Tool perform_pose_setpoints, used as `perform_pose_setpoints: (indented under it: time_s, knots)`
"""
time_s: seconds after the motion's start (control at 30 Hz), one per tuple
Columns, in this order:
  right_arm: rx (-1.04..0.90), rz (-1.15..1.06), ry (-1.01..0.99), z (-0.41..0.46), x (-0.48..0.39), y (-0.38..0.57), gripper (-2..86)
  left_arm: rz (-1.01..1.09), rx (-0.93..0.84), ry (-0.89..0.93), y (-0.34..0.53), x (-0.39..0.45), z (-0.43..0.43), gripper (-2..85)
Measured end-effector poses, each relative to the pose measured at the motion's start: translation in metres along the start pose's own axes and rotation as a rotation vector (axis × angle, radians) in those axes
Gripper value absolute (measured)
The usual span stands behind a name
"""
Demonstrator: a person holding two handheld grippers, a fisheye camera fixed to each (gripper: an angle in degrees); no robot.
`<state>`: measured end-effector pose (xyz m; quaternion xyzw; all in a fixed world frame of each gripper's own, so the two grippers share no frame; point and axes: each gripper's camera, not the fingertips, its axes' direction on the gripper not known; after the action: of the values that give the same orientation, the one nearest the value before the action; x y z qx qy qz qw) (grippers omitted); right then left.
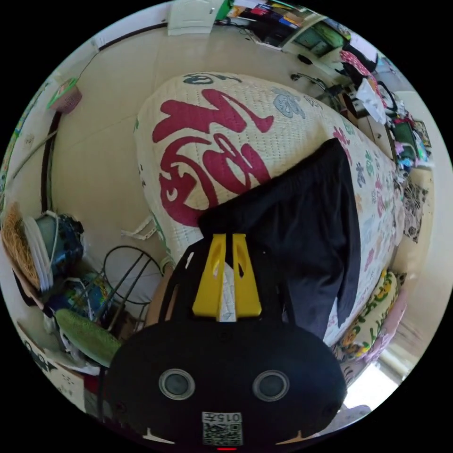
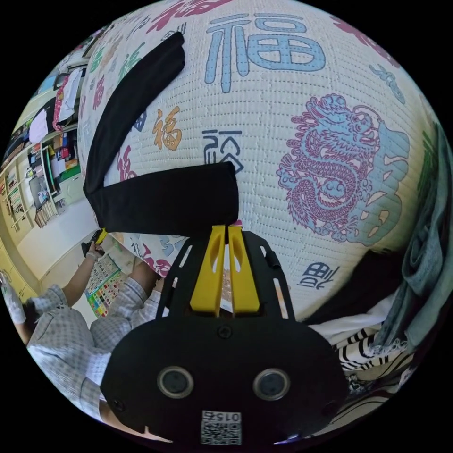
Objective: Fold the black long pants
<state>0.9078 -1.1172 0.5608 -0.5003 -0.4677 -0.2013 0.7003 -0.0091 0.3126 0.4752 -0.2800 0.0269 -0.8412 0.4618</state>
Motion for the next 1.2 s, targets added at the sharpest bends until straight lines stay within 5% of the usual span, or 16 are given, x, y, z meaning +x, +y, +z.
perform_pose_setpoints:
  time_s: [0.17,0.43,0.63,0.77,0.93,1.07,1.2]
  knots:
    - [-0.027,0.004,0.061,-0.014,-0.026,0.017,-0.4,0.152,0.025,0.093,0.008,-0.029,-0.032,0.2]
    - [-0.162,0.065,0.228,-0.003,-0.050,0.037,3.0,0.098,-0.044,0.115,0.022,-0.100,-0.024,0.8]
    - [0.093,0.113,0.219,-0.053,-0.087,0.026,6.0,0.191,-0.036,0.044,0.005,-0.099,-0.056,3.5]
    - [0.271,0.099,0.054,-0.085,-0.107,0.000,8.4,0.321,0.224,0.078,-0.020,-0.065,-0.109,6.8]
    - [0.348,0.080,0.006,-0.095,-0.134,-0.049,9.5,0.554,0.088,0.145,-0.079,0.019,-0.082,8.5]
    - [0.343,0.086,0.002,-0.095,-0.140,-0.072,9.4,0.640,-0.083,0.019,-0.108,0.066,-0.032,7.9]
    - [0.264,0.023,0.051,-0.102,-0.153,-0.079,0.4,0.624,-0.216,-0.057,-0.118,0.086,-0.008,4.9]
